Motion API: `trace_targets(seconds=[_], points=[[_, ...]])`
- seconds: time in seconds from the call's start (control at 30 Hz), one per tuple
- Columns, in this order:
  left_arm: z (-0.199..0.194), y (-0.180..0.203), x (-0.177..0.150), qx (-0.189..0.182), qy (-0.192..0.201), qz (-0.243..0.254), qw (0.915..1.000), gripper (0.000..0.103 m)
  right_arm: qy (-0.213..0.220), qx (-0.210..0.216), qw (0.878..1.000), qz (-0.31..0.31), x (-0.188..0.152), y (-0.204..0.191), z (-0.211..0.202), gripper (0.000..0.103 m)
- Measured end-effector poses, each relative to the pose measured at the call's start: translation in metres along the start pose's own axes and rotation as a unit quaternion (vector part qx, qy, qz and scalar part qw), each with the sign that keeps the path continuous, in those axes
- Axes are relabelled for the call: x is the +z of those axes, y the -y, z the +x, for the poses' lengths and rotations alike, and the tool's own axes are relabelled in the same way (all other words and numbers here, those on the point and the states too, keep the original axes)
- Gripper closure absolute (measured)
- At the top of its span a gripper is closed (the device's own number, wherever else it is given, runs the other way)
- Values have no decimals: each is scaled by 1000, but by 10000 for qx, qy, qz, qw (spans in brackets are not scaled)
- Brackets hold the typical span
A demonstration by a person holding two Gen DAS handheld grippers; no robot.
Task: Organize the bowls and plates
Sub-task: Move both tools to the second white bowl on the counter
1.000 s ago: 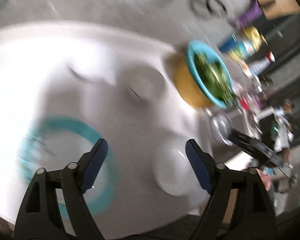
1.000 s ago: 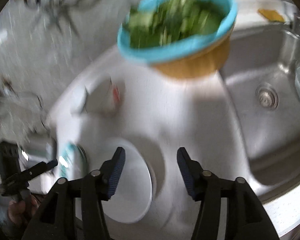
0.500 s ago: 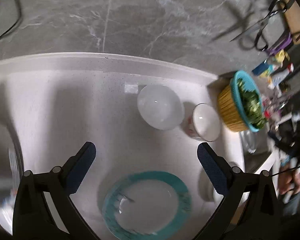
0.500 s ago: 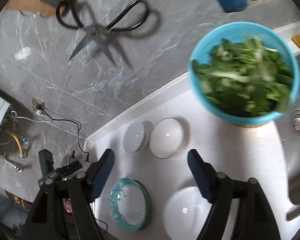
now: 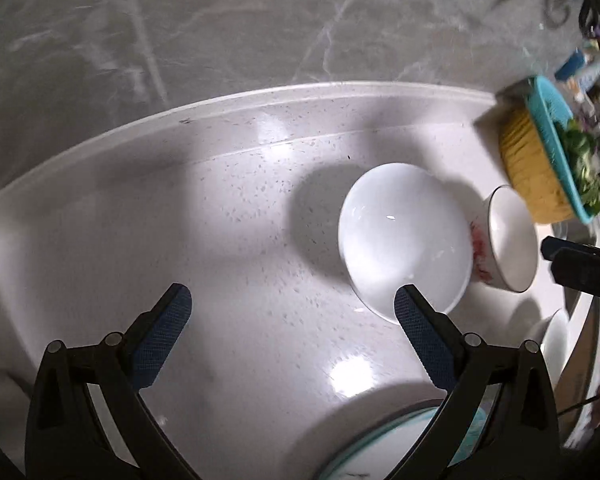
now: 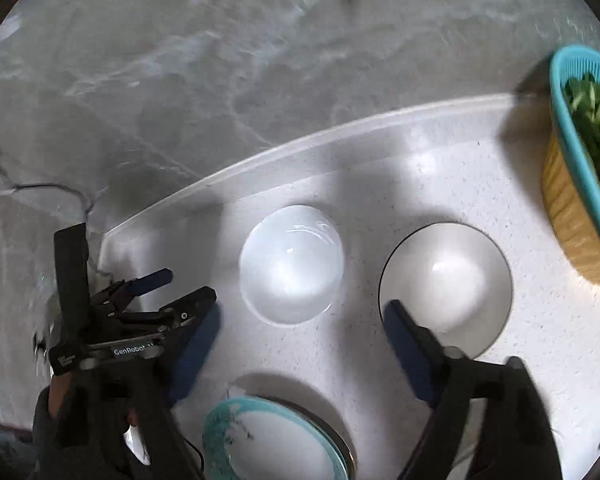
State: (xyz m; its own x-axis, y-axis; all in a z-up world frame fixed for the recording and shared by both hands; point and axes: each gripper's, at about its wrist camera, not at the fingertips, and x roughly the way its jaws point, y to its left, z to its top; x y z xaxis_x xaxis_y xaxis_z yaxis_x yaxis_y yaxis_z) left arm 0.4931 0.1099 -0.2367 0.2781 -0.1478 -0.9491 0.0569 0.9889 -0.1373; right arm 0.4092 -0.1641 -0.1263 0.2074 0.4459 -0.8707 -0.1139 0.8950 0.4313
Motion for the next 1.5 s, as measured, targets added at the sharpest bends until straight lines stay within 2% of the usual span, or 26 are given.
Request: trace_targets(seconds=[0.07, 0.2, 0.3, 0.5, 0.57, 0.63, 0.73, 0.9, 1.1, 1.2, 1.4, 1.5], points=[[12, 0, 6, 9, -67, 118, 9999, 0, -176, 9, 9997, 156, 6, 3, 14, 42], [29, -1, 10, -89, -196, 105, 9997, 1, -334, -210, 9992, -48, 24, -2, 30, 42], [39, 0, 10, -130, -188, 43, 9997, 2, -629, -457, 9968, -199, 42, -3, 47, 42], [61, 5, 10, 15, -334, 60, 9994, 2, -1122, -817, 9895, -403, 65, -3, 83, 42], [68, 6, 10, 73, -351, 68, 9993, 5, -1302, -938, 9857, -514, 66, -7, 95, 42], [73, 7, 12, 90, -367, 65, 9993, 19, -1431, -955, 9836, -541, 67, -9, 104, 42], [84, 7, 17, 24, -423, 22, 9991, 26, -1575, -924, 9814, -589, 64, -12, 117, 43], [97, 2, 25, -133, -458, -237, 9986, 26, -1599, -930, 9814, -517, 65, -10, 127, 53], [102, 1, 27, -178, -387, -334, 9985, 26, -1552, -869, 9828, -487, 65, -14, 129, 55], [105, 0, 29, -270, -393, -453, 9978, 26, -1634, -881, 9811, -540, 64, -14, 127, 65], [104, 2, 28, -271, -375, -488, 9977, 26, -1635, -853, 9815, -524, 61, -15, 135, 65], [101, 4, 26, -361, -337, -497, 9975, 38, -1626, -841, 9819, -495, 60, -13, 134, 69]])
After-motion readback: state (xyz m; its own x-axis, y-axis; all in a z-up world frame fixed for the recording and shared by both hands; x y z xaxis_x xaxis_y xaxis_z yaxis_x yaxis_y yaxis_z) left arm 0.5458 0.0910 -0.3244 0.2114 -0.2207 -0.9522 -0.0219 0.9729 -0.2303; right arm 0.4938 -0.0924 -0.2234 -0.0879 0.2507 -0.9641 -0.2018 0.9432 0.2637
